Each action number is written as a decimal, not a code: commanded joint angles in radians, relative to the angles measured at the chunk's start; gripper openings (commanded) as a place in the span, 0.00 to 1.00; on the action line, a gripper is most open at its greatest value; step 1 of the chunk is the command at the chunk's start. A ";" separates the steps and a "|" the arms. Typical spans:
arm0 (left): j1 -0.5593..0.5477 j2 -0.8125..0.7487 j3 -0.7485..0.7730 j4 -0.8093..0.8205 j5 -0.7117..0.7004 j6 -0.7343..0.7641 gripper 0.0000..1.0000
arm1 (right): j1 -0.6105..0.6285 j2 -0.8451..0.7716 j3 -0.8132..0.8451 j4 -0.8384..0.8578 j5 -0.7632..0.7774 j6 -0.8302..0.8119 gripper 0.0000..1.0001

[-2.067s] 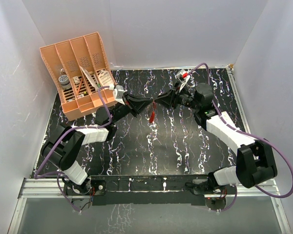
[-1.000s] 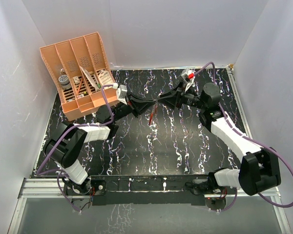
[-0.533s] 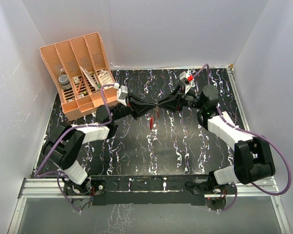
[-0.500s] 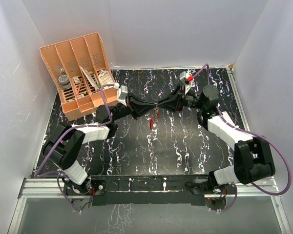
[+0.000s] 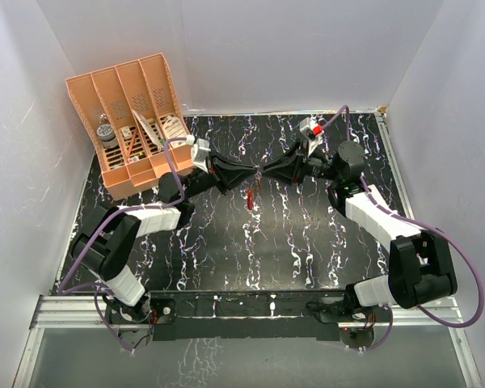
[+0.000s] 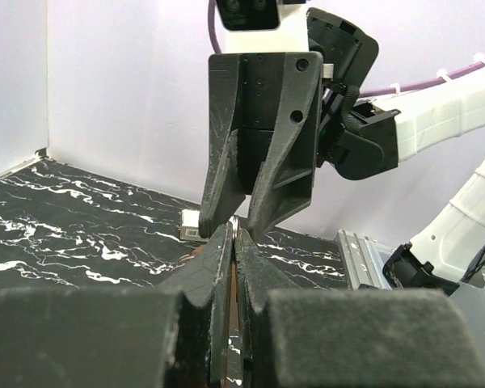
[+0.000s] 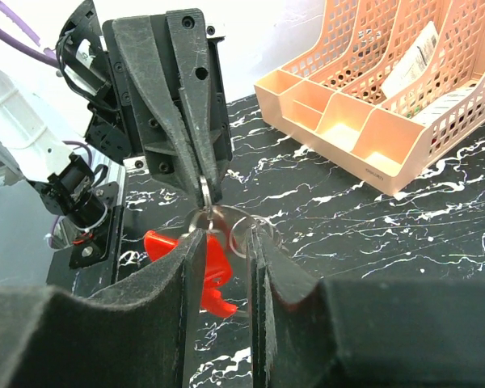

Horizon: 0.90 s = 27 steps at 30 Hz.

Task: Put the keys on the keyring

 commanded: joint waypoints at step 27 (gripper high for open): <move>0.012 0.051 0.081 0.212 0.079 -0.062 0.00 | -0.001 0.004 0.038 0.069 -0.025 0.030 0.24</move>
